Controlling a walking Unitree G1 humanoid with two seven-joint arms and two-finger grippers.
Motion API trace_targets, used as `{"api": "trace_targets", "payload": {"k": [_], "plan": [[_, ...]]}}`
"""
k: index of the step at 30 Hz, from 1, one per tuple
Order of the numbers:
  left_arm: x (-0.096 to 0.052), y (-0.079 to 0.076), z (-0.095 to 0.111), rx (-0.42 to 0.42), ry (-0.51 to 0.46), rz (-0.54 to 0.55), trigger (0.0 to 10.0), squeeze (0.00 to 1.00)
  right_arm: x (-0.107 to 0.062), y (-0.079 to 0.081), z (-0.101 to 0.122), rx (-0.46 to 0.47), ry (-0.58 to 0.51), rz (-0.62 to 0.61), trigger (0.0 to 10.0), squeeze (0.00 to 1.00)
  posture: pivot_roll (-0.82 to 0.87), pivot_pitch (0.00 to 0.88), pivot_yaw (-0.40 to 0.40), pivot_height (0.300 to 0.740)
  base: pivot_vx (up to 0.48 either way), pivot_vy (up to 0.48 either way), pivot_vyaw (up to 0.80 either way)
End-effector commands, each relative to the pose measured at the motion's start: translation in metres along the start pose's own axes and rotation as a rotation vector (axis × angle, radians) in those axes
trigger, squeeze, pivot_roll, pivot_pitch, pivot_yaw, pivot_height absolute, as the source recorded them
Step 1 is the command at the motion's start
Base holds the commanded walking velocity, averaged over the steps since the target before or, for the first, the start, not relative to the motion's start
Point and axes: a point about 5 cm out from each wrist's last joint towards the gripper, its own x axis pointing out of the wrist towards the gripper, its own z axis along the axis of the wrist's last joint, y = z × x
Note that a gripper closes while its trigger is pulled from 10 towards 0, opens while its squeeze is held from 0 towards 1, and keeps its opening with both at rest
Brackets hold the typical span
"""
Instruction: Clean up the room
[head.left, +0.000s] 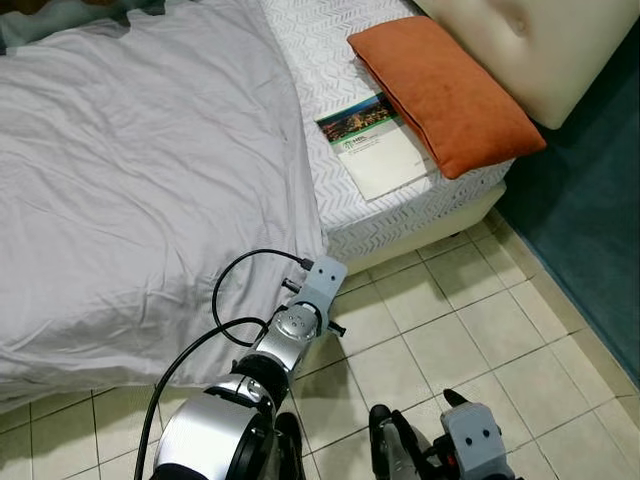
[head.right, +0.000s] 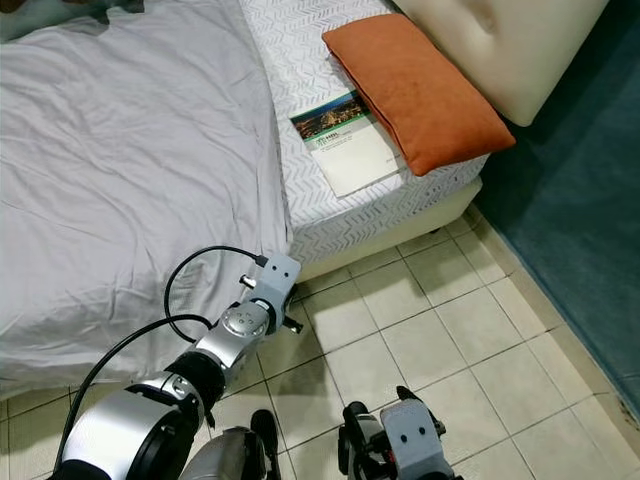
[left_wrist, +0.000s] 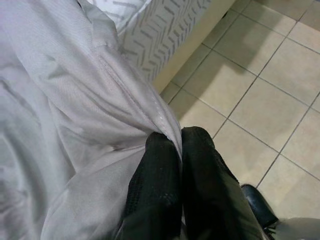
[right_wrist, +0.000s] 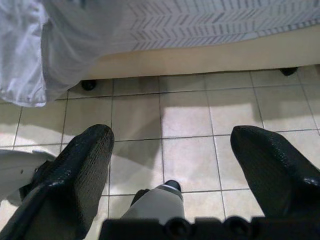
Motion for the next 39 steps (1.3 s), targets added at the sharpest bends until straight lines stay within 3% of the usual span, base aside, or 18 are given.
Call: {"api": "trace_targets", "payload": {"k": [1,8,11,14,20,21,22,27,32,33,35,39], "plan": [[0.002,-0.031,0.013,-0.003,-0.019,-0.093,10.0,0.00,-0.005,0.003,-0.002,0.011,0.007,-0.013,10.0,0.00,-0.42,0.350,0.113,0.740,0.000,0.000,0.00],[0.002,-0.024,0.015,-0.084,-0.037,-0.078,10.0,0.00,0.000,0.002,-0.001,0.027,0.005,-0.002,10.0,0.00,-0.40,0.322,0.115,0.740,0.000,-0.321,0.00],[0.002,-0.022,0.014,-0.097,-0.033,-0.067,10.0,0.00,0.011,0.004,0.004,-0.023,-0.005,0.035,10.0,0.24,-0.37,0.304,0.109,0.740,0.000,-0.467,0.71],[0.002,-0.022,0.014,-0.093,-0.033,-0.066,10.0,0.00,0.015,0.005,0.006,-0.020,-0.016,0.041,10.0,0.25,-0.37,0.300,0.106,0.740,0.000,-0.460,0.65],[0.003,-0.020,0.016,-0.097,-0.034,-0.065,10.0,0.00,0.020,0.004,0.009,-0.028,-0.029,0.045,10.0,0.24,-0.36,0.294,0.102,0.740,0.000,-0.458,0.56],[0.003,-0.020,0.016,-0.094,-0.033,-0.069,10.0,0.00,0.022,0.004,0.008,-0.048,-0.016,0.045,10.0,0.09,-0.36,0.294,0.101,0.740,0.000,-0.458,0.58],[0.003,-0.021,0.016,-0.084,-0.028,-0.072,10.0,0.00,0.024,0.004,0.005,-0.075,0.007,0.045,10.0,0.00,-0.36,0.295,0.100,0.740,0.000,0.000,0.00],[0.002,-0.032,0.014,-0.001,-0.006,-0.110,10.0,0.00,0.023,0.002,0.003,-0.084,0.020,0.032,10.0,0.00,-0.37,0.299,0.094,0.740,0.000,0.000,0.00],[0.001,-0.043,0.013,-0.002,-0.004,-0.162,10.0,0.00,0.021,0.005,0.003,-0.081,0.019,0.036,10.0,0.00,-0.39,0.299,0.094,0.740,0.000,0.000,0.00],[0.002,-0.043,0.014,-0.011,-0.008,-0.159,10.0,1.00,0.021,0.006,0.003,-0.081,0.019,0.036,10.0,0.00,-0.39,0.299,0.094,0.740,0.000,0.000,0.00],[0.002,-0.043,0.020,-0.067,-0.027,-0.151,10.0,1.00,0.021,0.005,0.003,-0.085,0.017,0.030,10.0,0.00,-0.39,0.297,0.096,0.740,0.000,0.000,0.00],[0.003,-0.040,0.026,-0.086,-0.054,-0.146,10.0,1.00,0.023,0.003,0.003,-0.083,0.016,0.024,10.0,0.00,-0.37,0.286,0.092,0.740,0.000,0.000,0.00]]}}
